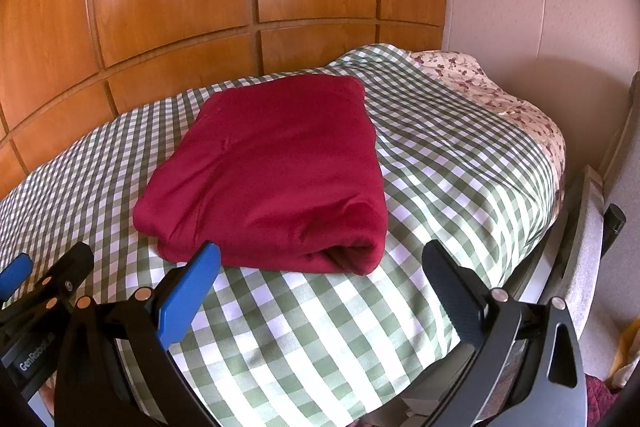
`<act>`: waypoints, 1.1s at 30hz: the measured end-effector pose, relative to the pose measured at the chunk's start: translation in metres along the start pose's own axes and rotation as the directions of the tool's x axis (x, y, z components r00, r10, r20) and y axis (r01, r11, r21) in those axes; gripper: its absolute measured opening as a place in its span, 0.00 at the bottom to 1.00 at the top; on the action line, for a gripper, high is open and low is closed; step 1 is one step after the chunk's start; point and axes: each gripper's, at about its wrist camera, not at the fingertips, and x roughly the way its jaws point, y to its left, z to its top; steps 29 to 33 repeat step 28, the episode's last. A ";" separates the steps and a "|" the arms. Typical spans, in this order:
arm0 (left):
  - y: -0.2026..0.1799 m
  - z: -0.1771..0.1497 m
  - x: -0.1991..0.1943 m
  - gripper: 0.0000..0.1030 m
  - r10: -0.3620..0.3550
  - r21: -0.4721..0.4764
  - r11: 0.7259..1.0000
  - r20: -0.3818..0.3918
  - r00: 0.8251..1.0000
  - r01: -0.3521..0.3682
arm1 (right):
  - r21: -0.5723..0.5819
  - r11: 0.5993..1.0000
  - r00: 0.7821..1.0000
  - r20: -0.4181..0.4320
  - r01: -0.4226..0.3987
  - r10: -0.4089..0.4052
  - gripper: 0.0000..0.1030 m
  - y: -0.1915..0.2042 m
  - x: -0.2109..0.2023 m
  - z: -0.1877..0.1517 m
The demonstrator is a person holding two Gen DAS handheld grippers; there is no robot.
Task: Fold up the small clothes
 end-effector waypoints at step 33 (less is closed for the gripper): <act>0.010 -0.007 0.022 0.96 -0.016 -0.018 1.000 -0.092 0.996 0.015 | 0.074 0.997 0.999 0.041 -0.039 0.036 0.98 -0.029 0.006 0.027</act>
